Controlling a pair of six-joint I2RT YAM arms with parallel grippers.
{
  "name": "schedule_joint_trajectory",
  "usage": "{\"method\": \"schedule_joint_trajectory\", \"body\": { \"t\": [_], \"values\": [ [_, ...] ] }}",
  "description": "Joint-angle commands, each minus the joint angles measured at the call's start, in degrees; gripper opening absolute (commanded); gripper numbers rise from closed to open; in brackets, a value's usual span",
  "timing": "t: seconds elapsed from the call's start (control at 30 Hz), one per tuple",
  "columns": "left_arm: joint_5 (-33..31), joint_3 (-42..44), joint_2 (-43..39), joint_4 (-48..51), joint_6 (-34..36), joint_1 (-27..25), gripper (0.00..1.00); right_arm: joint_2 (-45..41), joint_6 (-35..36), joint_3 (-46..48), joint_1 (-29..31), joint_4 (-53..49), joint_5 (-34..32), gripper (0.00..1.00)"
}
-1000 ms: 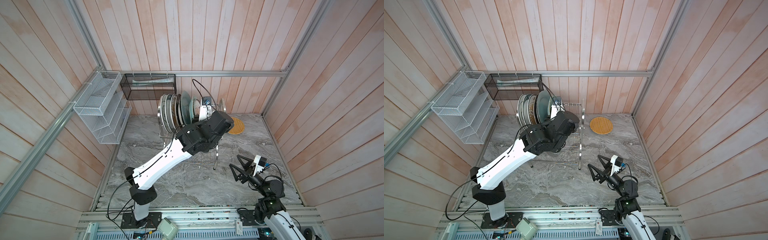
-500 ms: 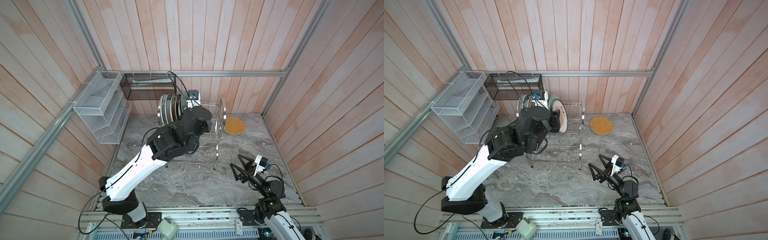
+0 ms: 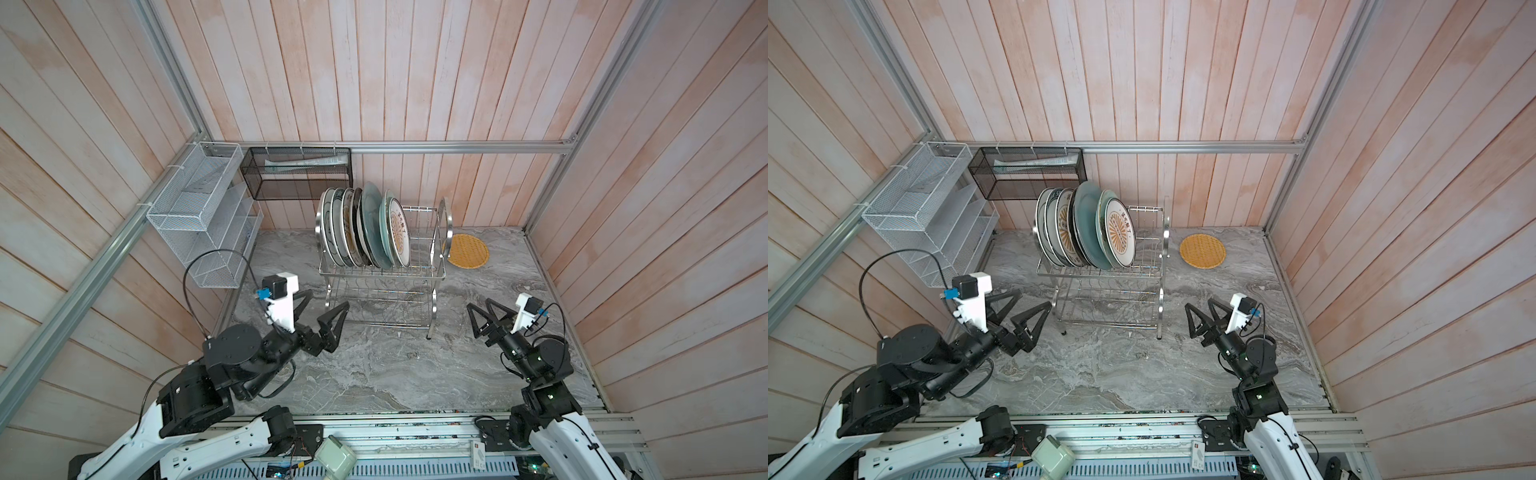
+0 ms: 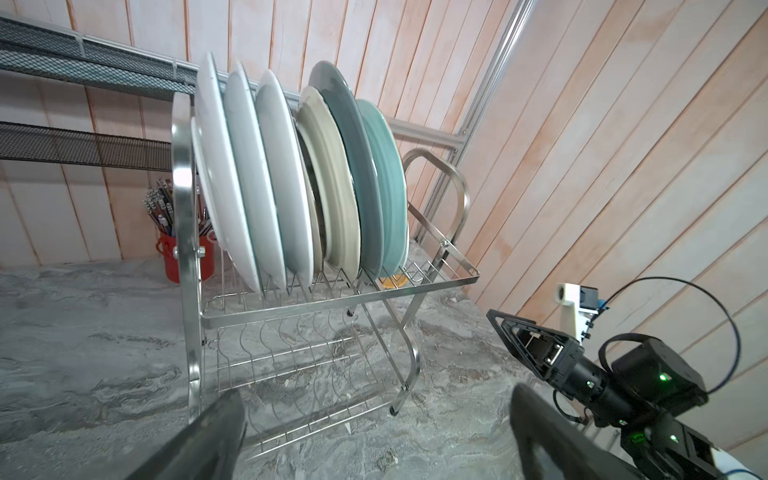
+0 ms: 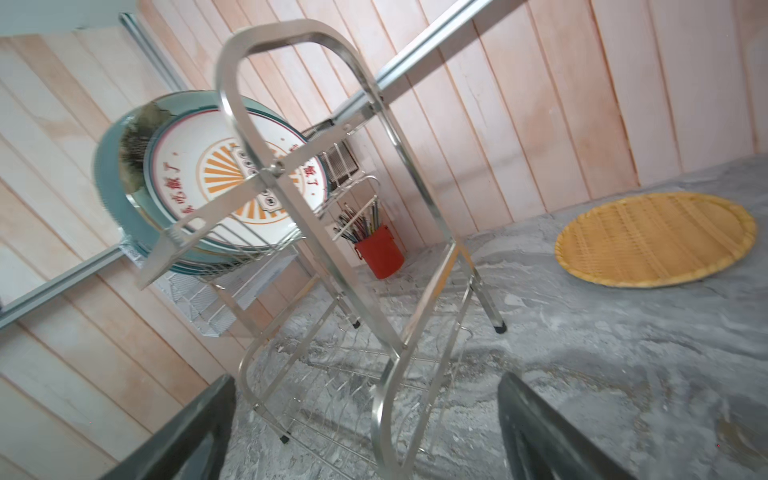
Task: Load the plates into the dish rack
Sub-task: 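Reach the right gripper to the yellow woven mat and grip its edge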
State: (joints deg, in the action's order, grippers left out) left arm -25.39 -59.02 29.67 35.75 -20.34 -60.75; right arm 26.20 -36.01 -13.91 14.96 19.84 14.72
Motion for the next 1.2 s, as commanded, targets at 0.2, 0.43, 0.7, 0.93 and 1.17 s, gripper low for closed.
{"method": "schedule_joint_trajectory", "body": {
  "t": [0.2, 0.43, 0.7, 0.93, 1.17],
  "values": [
    [0.0, 18.4, -16.2, -1.9, 0.3, 0.3, 1.00, 25.1, -10.7, -8.8, -6.1, -2.9, -8.1, 0.98],
    [0.4, 18.3, -11.4, 2.5, -8.4, 0.5, 1.00, 54.2, -18.9, -19.2, -16.1, 5.8, 3.4, 0.98],
    [5.0, 19.7, -8.5, 0.6, -9.3, 1.1, 1.00, 79.6, -25.5, -33.4, -20.8, 16.3, 10.8, 0.82],
    [0.2, 19.5, -14.0, 2.4, -11.5, 0.0, 1.00, 91.7, -27.2, -45.5, -22.0, 14.8, 11.0, 0.69],
    [-4.3, 19.7, -20.2, 4.1, -13.8, -2.0, 1.00, 99.0, -29.5, -51.6, -22.5, 15.7, 12.2, 0.58]
  ]
}}
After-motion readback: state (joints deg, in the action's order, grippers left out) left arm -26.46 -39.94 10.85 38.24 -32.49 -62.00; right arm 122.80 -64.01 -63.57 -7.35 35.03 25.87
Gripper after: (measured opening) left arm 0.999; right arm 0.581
